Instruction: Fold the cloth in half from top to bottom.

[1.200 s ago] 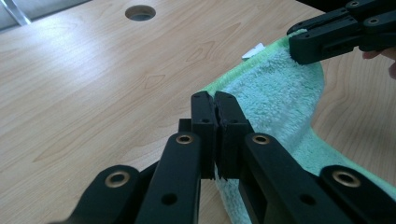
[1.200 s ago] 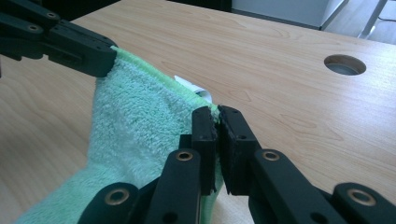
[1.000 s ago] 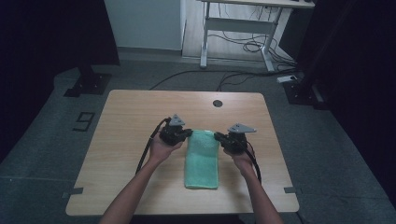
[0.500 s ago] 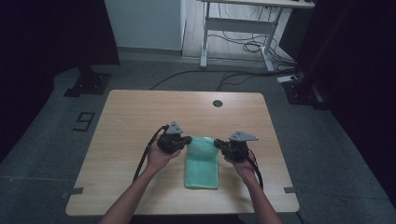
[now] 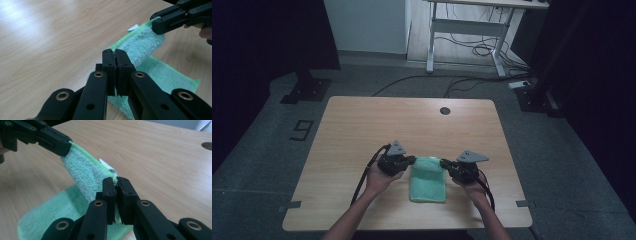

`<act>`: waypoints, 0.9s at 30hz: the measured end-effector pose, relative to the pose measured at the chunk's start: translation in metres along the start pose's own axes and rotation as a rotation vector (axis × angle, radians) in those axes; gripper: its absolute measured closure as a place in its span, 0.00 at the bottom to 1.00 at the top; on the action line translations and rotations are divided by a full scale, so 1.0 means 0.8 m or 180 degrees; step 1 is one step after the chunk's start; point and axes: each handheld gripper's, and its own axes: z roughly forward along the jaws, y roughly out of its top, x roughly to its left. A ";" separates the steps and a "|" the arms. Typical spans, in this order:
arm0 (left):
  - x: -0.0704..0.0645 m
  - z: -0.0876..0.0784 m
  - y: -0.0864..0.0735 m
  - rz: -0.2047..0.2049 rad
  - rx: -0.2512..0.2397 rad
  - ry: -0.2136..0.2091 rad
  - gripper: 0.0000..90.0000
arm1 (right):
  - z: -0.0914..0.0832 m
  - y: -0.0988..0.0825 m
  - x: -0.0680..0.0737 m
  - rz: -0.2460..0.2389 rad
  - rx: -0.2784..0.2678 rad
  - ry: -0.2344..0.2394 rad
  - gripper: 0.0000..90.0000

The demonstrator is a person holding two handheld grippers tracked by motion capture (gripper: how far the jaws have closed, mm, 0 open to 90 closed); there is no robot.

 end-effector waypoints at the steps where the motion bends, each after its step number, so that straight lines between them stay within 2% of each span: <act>1: -0.001 -0.001 -0.002 -0.0010 -0.0006 -0.0010 0.97 | -0.001 -0.002 0.002 -0.0013 0.0002 0.0007 0.93; 9: -0.018 -0.006 -0.027 -0.0038 0.0014 -0.0087 0.97 | -0.012 -0.021 0.019 -0.0056 0.0031 0.0131 0.93; 14: -0.029 -0.008 -0.043 -0.0071 0.0031 -0.0160 0.97 | -0.018 -0.036 0.026 -0.0024 0.0067 0.0190 0.92; 22: -0.047 -0.011 -0.062 -0.0037 0.0078 -0.0229 0.96 | -0.029 -0.053 0.039 -0.0060 0.0119 0.0262 0.91; 27: -0.056 -0.012 -0.076 0.0008 0.0133 -0.0262 0.90 | -0.035 -0.066 0.050 -0.0149 0.0206 0.0306 0.80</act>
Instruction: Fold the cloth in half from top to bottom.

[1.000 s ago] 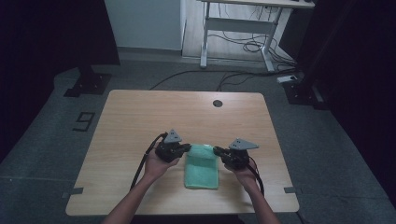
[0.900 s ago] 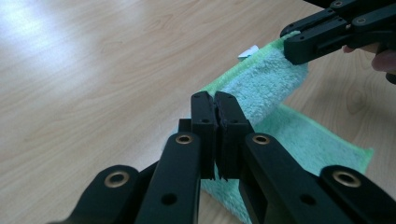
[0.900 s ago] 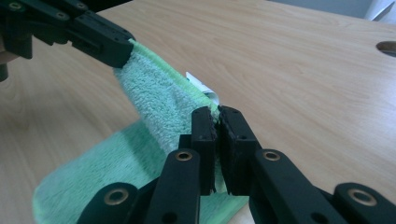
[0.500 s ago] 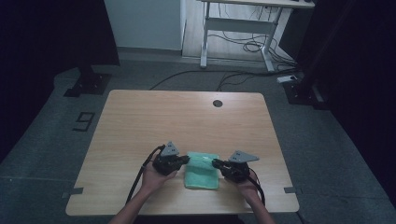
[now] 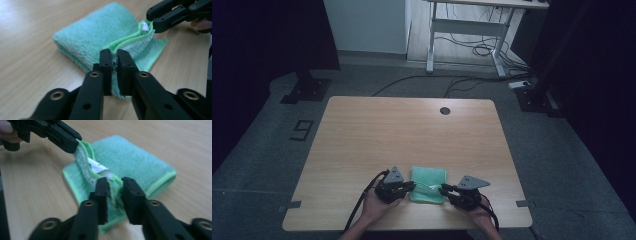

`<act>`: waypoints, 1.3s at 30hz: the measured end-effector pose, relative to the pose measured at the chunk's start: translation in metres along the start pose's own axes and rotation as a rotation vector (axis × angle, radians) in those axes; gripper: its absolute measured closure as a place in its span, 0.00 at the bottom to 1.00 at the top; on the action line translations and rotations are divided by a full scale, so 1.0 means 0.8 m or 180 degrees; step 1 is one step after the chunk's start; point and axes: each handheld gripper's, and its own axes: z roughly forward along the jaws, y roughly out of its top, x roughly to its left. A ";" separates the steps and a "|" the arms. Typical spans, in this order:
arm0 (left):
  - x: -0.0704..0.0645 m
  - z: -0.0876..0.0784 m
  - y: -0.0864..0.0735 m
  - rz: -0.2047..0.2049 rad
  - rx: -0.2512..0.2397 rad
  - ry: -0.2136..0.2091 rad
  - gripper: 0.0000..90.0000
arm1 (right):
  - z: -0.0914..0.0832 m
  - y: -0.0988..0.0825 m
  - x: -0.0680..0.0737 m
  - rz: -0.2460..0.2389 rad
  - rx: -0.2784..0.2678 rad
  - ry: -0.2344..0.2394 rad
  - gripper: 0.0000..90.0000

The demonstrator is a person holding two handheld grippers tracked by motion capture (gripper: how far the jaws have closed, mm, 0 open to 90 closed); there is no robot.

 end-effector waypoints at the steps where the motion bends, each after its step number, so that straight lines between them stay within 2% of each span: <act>1: -0.001 0.000 -0.003 0.0007 0.0006 -0.0005 0.86 | -0.002 -0.003 0.001 0.0011 0.0019 0.0001 0.77; 4: -0.005 -0.008 -0.007 0.0027 -0.0042 -0.0016 0.68 | -0.010 -0.007 0.005 0.0053 0.0004 0.0015 0.64; 6: -0.007 -0.017 -0.006 0.0048 -0.0147 -0.0026 0.62 | -0.020 -0.004 0.007 0.0079 -0.0101 -0.0024 0.60; 7: -0.007 -0.022 -0.003 0.0046 -0.0203 -0.0064 0.60 | -0.024 -0.002 0.007 0.0096 -0.0144 -0.0029 0.59; 10: -0.006 -0.027 0.009 0.0058 -0.0275 -0.0033 0.58 | -0.032 0.012 0.007 0.0098 -0.0233 -0.0068 0.57; 15: 0.005 0.003 0.022 -0.0003 -0.0077 0.0006 0.59 | -0.005 0.025 0.004 0.0082 -0.0050 -0.0080 0.55; 17: 0.007 0.016 0.019 -0.0007 0.0041 0.0001 0.59 | 0.010 0.023 0.005 0.0098 0.0104 -0.0045 0.54; 19: 0.006 0.024 0.013 0.0052 0.0175 0.0028 0.59 | 0.018 0.015 0.008 0.0072 0.0234 0.0011 0.54; 22: 0.004 0.031 0.004 0.0056 0.0234 0.0026 0.60 | 0.021 0.003 0.014 0.0030 0.0396 0.0036 0.51; 26: 0.000 0.037 0.001 0.0109 0.0243 0.0119 0.60 | 0.023 0.000 0.018 -0.0009 0.0468 -0.0023 0.51; 29: 0.004 0.041 0.004 0.0148 0.0262 0.0158 0.60 | 0.029 -0.001 0.019 -0.0106 0.0473 -0.0075 0.52; 36: 0.035 0.053 0.021 -0.0009 0.0291 0.0187 0.60 | 0.050 0.013 -0.011 0.0040 0.0417 -0.0123 0.54; 39: 0.036 0.049 0.026 0.0002 0.0281 0.0181 0.57 | 0.050 0.018 -0.015 0.0053 0.0433 -0.0107 0.52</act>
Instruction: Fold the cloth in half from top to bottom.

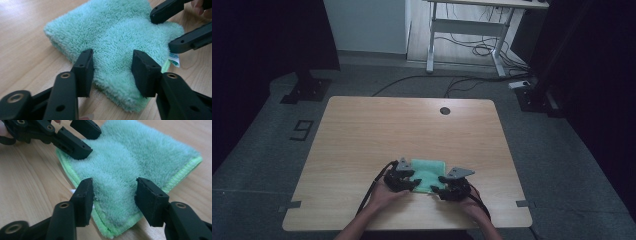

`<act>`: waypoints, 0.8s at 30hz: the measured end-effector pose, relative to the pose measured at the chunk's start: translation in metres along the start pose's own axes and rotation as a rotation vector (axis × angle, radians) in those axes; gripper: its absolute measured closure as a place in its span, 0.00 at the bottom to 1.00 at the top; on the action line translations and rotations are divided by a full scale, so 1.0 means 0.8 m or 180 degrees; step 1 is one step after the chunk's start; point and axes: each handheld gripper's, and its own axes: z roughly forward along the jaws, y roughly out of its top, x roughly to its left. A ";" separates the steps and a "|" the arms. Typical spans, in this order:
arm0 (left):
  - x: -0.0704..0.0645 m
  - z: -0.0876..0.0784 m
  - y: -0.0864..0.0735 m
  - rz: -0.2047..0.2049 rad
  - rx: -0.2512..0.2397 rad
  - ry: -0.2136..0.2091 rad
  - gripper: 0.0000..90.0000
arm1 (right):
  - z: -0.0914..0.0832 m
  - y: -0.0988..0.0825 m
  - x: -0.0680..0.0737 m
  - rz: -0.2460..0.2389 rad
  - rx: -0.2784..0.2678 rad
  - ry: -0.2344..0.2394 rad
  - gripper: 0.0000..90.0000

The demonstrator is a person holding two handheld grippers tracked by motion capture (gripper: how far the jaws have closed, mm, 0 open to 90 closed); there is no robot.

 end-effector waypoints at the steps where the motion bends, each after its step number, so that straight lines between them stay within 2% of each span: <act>1: 0.001 -0.004 0.002 0.0007 -0.0071 -0.0013 0.57 | -0.003 0.002 0.000 0.0006 -0.0050 0.0006 0.53; 3: 0.004 -0.009 0.008 -0.0046 -0.0166 -0.0046 0.57 | -0.012 0.009 -0.005 0.0040 -0.0234 0.0008 0.56; 7: 0.016 -0.005 0.027 -0.0113 -0.0192 -0.0031 0.58 | -0.009 0.035 -0.019 0.0028 -0.0317 -0.0133 0.58; 9: 0.020 0.004 0.031 -0.0139 -0.0117 -0.0015 0.58 | 0.002 0.047 -0.028 0.0028 -0.0260 -0.0222 0.59; 11: 0.023 0.014 0.029 -0.0163 -0.0049 -0.0002 0.58 | 0.018 0.052 -0.035 0.0047 -0.0151 -0.0244 0.59; 14: 0.025 0.023 0.021 -0.0181 -0.0003 -0.0009 0.58 | 0.040 0.046 -0.044 0.0070 0.0098 -0.0262 0.58; 15: 0.026 0.024 0.018 -0.0188 -0.0038 -0.0021 0.58 | 0.043 0.042 -0.047 0.0113 0.0083 -0.0234 0.58; 17: 0.027 0.023 0.017 -0.0226 -0.0051 -0.0037 0.58 | 0.041 0.037 -0.050 0.0213 -0.0012 -0.0220 0.59; 21: 0.022 0.009 0.020 -0.0163 -0.0102 0.0043 0.56 | 0.028 0.037 -0.044 0.0165 -0.0013 -0.0307 0.56; 24: 0.010 -0.011 0.017 -0.0109 -0.0176 0.0009 0.56 | 0.008 0.034 -0.031 0.0122 -0.0129 -0.0229 0.55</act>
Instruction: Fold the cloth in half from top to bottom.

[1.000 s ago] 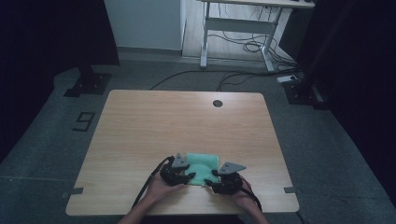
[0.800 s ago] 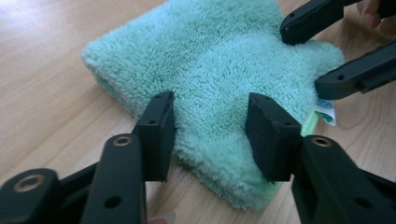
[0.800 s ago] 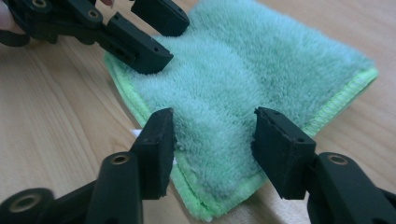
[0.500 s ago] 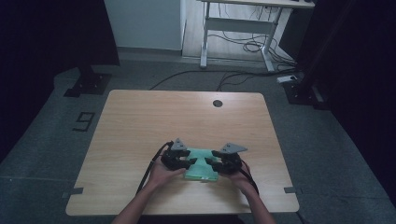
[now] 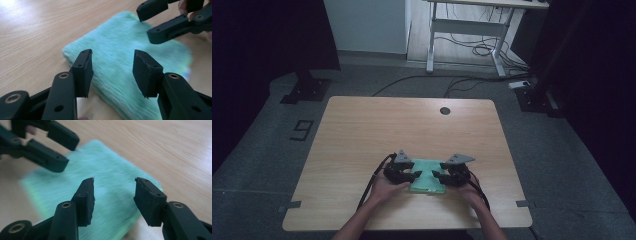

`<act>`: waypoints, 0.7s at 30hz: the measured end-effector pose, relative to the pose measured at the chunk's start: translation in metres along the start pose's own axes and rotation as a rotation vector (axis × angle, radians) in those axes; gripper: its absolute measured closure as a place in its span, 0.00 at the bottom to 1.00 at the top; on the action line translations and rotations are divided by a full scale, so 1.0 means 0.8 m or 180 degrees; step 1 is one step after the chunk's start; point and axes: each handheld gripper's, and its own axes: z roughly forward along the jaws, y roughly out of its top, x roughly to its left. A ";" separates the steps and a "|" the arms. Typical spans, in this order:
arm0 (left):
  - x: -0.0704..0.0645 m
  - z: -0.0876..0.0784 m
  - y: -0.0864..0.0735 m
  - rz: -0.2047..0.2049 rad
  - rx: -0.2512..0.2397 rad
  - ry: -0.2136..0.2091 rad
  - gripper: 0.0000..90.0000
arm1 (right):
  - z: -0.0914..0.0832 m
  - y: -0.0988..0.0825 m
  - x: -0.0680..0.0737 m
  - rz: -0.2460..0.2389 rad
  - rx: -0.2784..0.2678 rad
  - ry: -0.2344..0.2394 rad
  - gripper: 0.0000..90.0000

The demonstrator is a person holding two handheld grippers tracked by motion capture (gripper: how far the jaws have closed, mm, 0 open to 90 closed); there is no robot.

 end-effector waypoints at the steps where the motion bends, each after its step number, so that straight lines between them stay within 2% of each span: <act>1: -0.006 -0.006 -0.002 0.0030 0.0006 -0.0009 0.56 | -0.007 -0.002 0.006 -0.0018 -0.0029 0.0032 0.55; 5: -0.022 -0.017 -0.014 0.0094 0.0042 -0.0081 0.56 | -0.022 -0.018 0.031 -0.0114 0.0004 0.0164 0.53; 7: -0.028 -0.014 -0.022 0.0152 0.0127 -0.0102 0.56 | -0.024 -0.026 0.040 -0.0146 0.0044 0.0207 0.52; 10: -0.030 -0.004 -0.028 0.0172 0.0218 -0.0083 0.57 | -0.018 -0.034 0.046 -0.0248 0.0180 0.0148 0.53; 11: -0.030 0.000 -0.029 0.0184 0.0241 -0.0057 0.57 | -0.014 -0.037 0.045 -0.0259 0.0211 0.0135 0.53; 13: -0.026 0.008 -0.029 0.0200 0.0242 -0.0030 0.58 | -0.010 -0.037 0.040 -0.0167 0.0163 0.0147 0.54; 16: -0.015 0.015 -0.022 0.0120 0.0221 -0.0036 0.59 | -0.004 -0.032 0.034 -0.0202 0.0166 0.0073 0.54; 21: 0.003 0.027 -0.009 0.0070 0.0224 0.0016 0.59 | 0.010 -0.021 0.016 -0.0114 0.0153 0.0021 0.55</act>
